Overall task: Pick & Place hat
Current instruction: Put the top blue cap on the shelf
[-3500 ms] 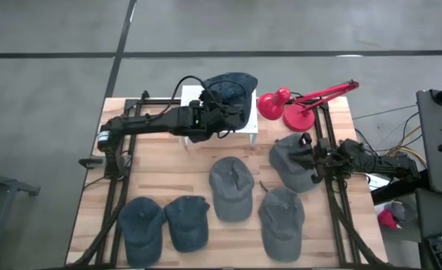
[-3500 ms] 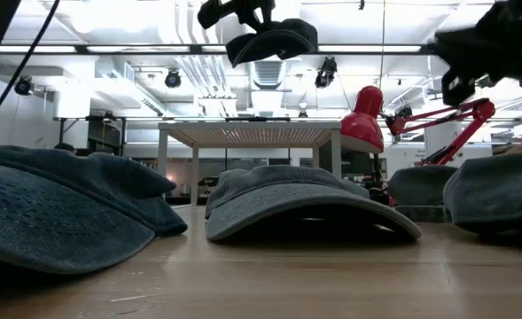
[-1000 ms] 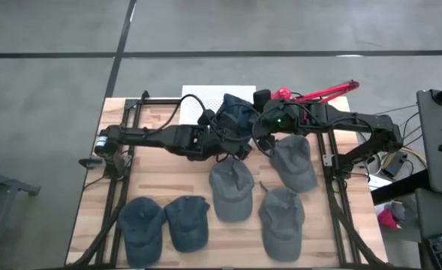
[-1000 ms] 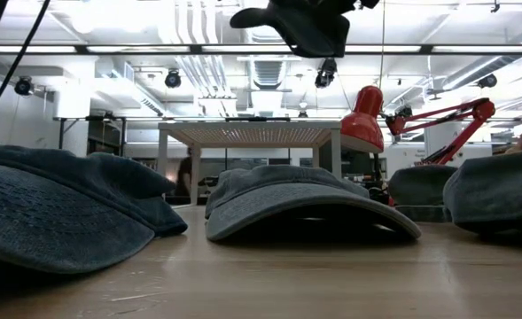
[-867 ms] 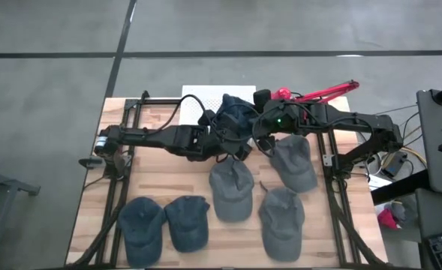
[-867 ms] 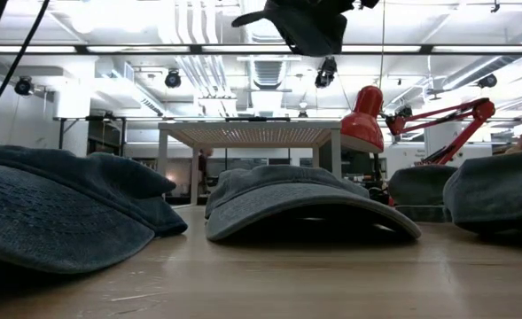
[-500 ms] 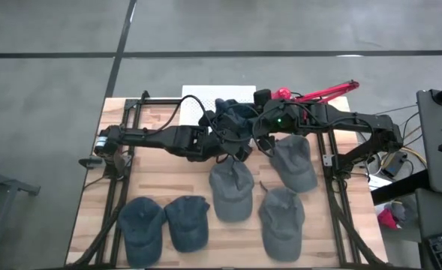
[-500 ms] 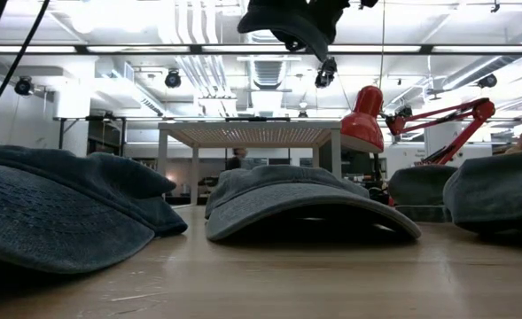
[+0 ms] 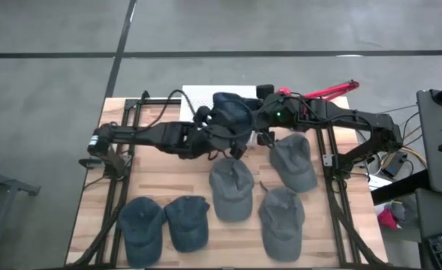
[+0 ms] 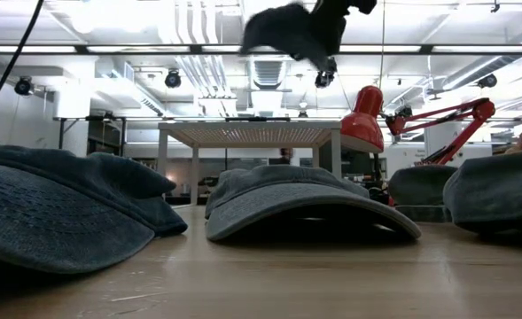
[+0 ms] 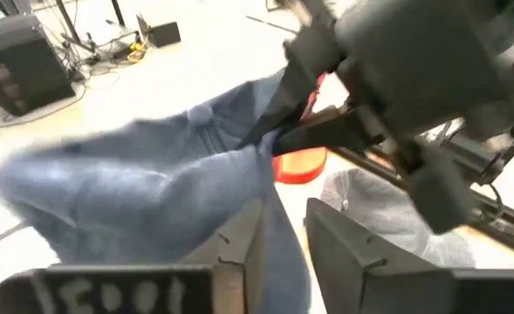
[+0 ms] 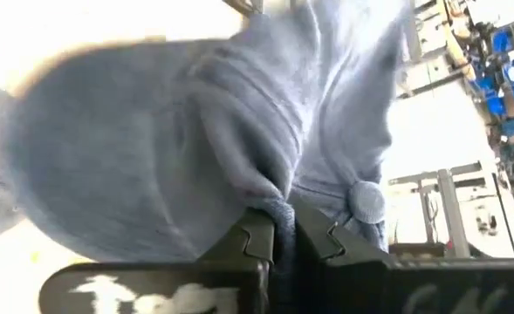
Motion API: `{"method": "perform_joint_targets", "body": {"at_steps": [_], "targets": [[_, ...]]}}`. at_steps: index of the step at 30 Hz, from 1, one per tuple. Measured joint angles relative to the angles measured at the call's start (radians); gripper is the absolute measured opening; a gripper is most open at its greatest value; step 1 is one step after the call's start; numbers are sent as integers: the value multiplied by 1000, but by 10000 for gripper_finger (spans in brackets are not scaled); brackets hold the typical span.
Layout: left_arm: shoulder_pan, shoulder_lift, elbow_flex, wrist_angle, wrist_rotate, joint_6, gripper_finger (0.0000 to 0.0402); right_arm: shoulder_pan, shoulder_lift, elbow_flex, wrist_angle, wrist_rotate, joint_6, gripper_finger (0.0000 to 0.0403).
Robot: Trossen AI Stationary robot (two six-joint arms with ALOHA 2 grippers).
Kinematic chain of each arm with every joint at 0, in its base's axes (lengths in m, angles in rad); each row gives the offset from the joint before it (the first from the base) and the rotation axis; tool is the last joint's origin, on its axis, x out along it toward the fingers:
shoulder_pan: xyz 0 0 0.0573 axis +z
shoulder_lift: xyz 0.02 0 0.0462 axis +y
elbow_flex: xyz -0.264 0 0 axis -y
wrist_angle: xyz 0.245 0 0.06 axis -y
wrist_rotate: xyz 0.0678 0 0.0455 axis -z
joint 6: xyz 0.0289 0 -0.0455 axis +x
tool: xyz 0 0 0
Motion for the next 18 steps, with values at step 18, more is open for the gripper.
{"method": "perform_joint_targets", "body": {"at_steps": [18], "targets": [[-100,-99,-14,-256,-235,-110,129,-290,2,-4,26,-364,-95,8]]}}
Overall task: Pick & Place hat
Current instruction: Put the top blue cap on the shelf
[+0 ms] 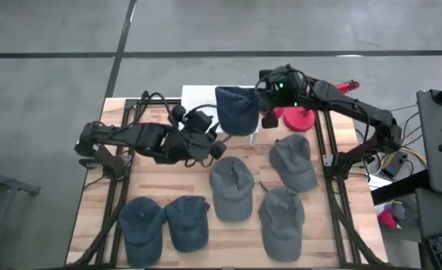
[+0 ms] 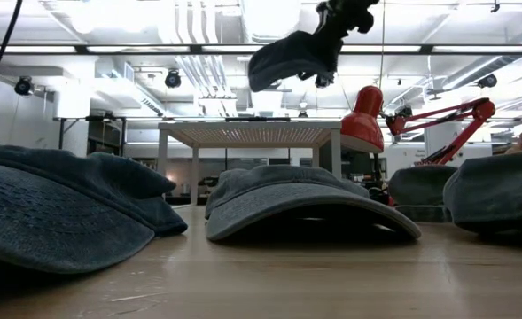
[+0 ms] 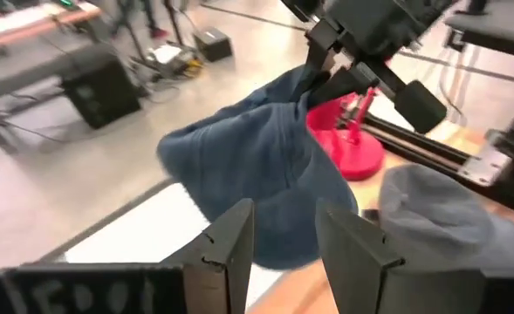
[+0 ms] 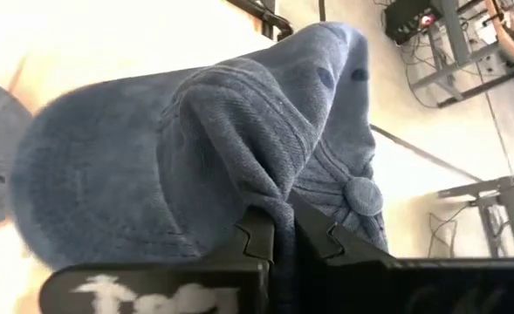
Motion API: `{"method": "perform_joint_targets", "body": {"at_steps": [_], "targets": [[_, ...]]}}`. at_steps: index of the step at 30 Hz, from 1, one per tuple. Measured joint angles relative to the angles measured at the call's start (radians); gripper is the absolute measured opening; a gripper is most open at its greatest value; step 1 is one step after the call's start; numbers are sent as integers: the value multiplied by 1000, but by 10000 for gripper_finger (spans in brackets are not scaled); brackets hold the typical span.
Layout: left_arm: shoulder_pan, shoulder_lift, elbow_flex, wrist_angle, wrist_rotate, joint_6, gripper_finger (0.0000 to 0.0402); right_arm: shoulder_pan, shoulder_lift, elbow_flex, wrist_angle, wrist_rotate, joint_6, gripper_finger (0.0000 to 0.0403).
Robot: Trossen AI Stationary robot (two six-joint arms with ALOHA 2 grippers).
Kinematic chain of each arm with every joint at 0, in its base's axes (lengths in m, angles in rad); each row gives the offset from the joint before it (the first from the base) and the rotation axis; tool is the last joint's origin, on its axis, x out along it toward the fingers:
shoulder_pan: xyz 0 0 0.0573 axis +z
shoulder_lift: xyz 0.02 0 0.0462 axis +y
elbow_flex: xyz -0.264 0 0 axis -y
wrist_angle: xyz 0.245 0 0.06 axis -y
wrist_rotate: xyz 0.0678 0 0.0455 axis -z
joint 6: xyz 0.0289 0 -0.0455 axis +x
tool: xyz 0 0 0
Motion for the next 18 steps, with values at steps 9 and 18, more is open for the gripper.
{"method": "perform_joint_targets", "body": {"at_steps": [9,18], "targets": [[-73,-5,-78,-33,-110,-67,129,-106,99,-13,12,-131,-20,8],[-101,-53,-176,-80,-111,-204,129,-144,209,-13,11,-130,-44,8]]}}
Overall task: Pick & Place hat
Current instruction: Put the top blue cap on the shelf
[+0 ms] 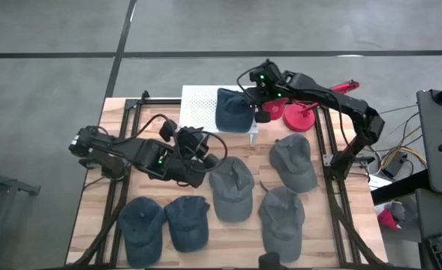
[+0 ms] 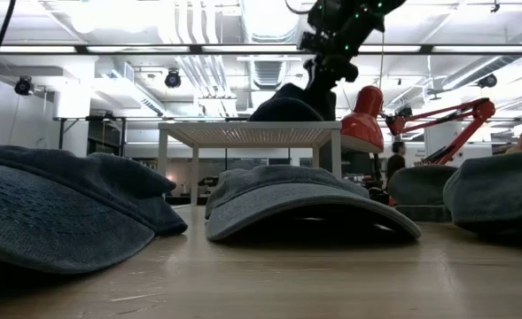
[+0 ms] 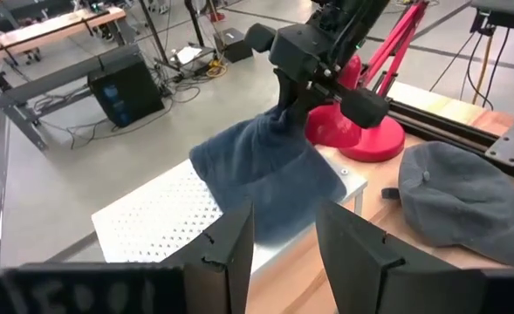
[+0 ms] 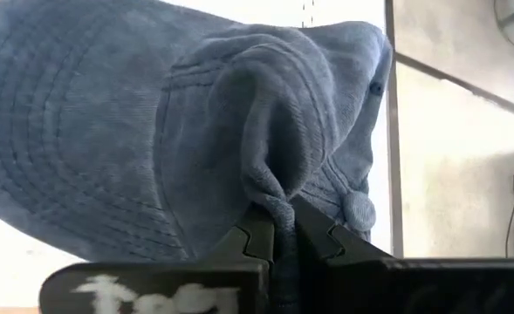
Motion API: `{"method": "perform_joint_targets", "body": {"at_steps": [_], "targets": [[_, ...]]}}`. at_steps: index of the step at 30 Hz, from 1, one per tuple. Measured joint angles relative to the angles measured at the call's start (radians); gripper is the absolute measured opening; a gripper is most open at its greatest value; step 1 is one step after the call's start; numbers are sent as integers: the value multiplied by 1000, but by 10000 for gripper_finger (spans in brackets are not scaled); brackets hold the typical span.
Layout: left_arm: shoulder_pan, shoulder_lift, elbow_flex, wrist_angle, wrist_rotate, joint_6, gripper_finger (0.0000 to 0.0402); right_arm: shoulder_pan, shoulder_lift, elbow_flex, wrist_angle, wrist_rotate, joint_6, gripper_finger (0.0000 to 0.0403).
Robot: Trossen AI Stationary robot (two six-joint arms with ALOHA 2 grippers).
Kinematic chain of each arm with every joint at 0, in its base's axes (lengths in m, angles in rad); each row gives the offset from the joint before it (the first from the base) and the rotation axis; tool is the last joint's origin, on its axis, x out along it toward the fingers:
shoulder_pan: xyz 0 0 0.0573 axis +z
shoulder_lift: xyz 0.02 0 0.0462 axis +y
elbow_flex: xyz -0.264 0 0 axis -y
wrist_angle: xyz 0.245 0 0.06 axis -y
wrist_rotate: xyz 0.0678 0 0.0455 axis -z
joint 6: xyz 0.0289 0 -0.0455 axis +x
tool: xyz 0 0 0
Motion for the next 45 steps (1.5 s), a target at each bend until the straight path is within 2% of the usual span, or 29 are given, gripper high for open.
{"method": "perform_joint_targets", "body": {"at_steps": [17,22,45], "targets": [[-3,-103,-164,9,3,-98,129,-14,23,13,-3,12,-115,8],[-3,-120,-182,12,3,-100,129,-17,22,13,-8,54,-148,13],[-3,-126,-186,14,3,-89,129,-14,-11,11,-69,64,-173,153]]}}
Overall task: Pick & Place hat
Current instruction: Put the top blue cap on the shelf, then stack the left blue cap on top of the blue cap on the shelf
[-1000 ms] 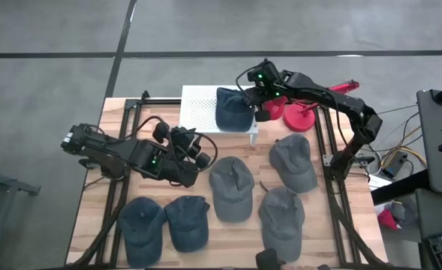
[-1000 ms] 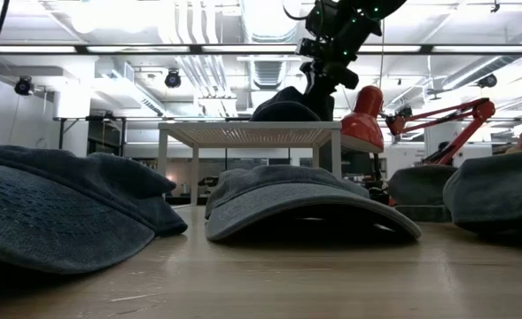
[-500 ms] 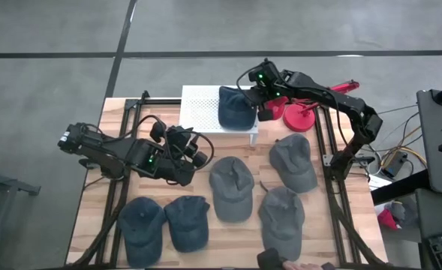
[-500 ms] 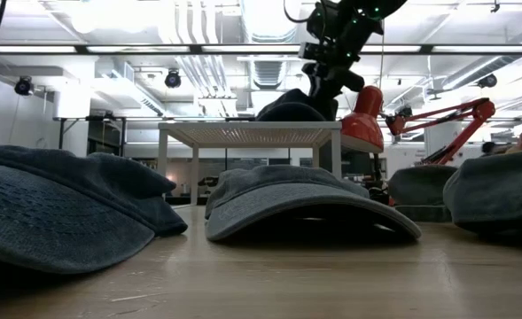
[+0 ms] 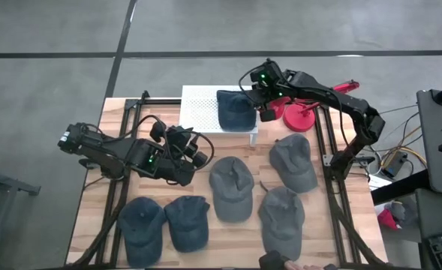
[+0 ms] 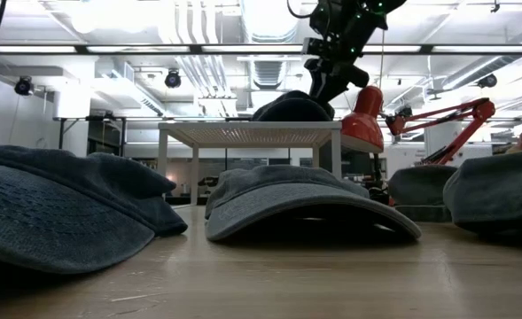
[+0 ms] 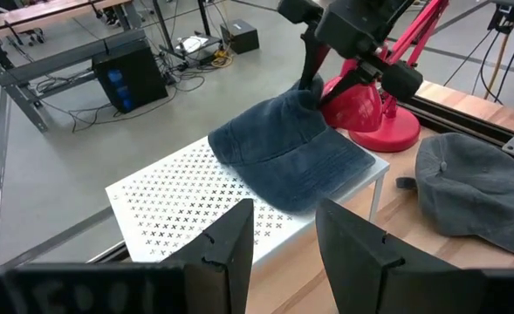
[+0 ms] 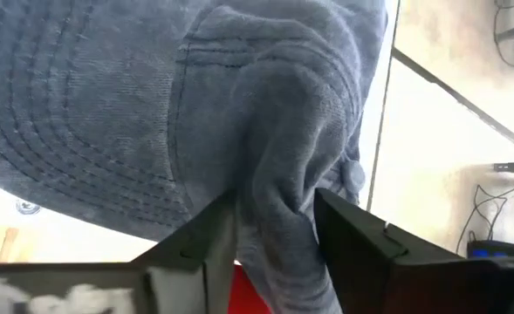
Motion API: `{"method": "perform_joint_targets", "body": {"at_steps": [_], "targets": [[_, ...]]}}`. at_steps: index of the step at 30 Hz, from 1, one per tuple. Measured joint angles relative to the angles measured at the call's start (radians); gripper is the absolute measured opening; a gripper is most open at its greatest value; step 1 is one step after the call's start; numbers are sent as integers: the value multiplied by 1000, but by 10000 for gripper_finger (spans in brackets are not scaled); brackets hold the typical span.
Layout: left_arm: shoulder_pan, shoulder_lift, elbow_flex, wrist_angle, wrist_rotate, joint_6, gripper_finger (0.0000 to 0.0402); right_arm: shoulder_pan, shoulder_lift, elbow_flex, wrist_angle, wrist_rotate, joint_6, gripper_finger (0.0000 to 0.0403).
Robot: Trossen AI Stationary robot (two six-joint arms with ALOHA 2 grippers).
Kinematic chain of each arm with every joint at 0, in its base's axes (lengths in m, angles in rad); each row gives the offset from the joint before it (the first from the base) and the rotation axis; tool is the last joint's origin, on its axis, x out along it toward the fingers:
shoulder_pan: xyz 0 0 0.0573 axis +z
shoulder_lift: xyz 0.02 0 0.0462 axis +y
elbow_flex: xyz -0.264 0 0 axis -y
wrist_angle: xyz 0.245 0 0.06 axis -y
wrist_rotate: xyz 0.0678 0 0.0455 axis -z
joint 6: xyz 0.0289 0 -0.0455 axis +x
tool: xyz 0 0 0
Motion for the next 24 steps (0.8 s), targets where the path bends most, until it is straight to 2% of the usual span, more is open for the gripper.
{"method": "perform_joint_targets", "body": {"at_steps": [7,14,20,24], "targets": [[0,0,0,0,0,1,129,0,-43,0,0,0,0,194],[0,0,0,0,38,0,129,0,-98,0,-5,0,52,212],[0,0,0,-16,145,3,129,0,-163,0,-51,-5,149,210],[0,0,0,-57,297,-6,129,0,-213,0,-105,-17,208,211]]}}
